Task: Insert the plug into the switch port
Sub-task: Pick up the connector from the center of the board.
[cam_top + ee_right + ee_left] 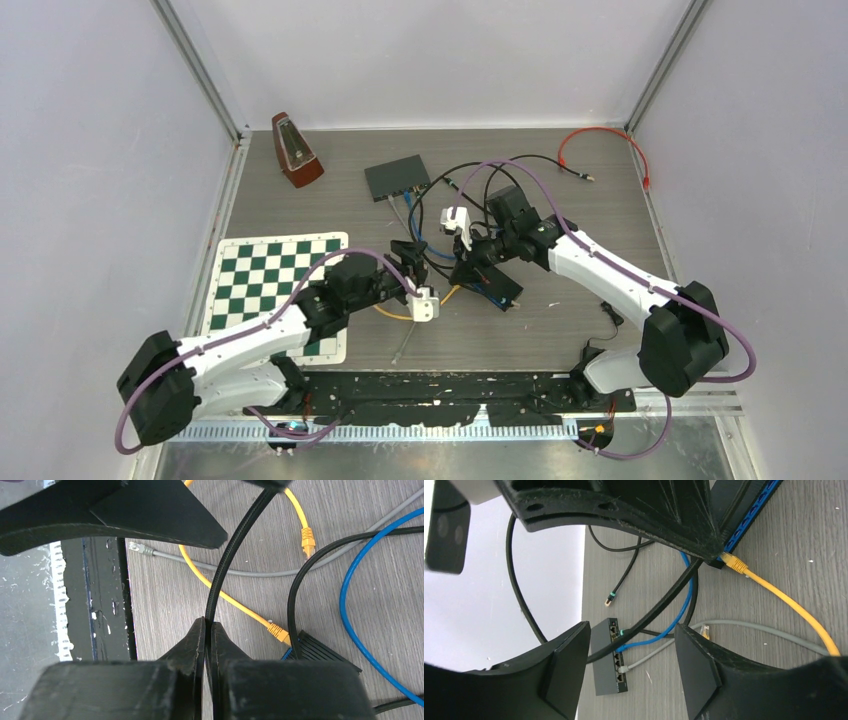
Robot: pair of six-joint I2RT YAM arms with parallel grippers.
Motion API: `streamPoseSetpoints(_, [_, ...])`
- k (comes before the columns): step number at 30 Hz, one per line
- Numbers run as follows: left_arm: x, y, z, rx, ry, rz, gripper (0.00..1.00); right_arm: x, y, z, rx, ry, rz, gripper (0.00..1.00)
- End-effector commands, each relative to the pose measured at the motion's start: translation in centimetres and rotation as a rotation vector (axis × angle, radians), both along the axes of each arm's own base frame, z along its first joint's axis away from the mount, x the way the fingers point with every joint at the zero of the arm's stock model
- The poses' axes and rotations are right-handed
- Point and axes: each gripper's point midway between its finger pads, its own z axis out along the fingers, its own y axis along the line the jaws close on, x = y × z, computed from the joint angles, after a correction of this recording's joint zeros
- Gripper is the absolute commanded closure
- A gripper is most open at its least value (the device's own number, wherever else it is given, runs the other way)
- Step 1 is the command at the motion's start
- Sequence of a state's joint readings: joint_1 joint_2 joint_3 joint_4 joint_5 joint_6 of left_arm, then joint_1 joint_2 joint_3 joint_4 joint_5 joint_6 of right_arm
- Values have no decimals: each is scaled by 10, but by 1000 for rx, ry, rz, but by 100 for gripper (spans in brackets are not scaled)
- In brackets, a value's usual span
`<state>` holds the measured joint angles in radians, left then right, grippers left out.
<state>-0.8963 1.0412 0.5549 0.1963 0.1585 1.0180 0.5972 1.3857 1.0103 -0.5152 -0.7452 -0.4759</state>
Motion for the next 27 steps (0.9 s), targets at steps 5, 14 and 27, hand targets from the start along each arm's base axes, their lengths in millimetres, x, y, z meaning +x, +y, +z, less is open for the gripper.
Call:
streamPoseSetpoints(5, [12,-27,29,-49,-96,-62,54,3,5,27,46,-37,4,95])
streamPoseSetpoints(14, [24,-12,7,15,-39,18,100,13,3,40,68,-43,-88,90])
streamPoseSetpoints(27, [40,9,15,-162,145,142,100,50,-38,75,230,-69,-467,39])
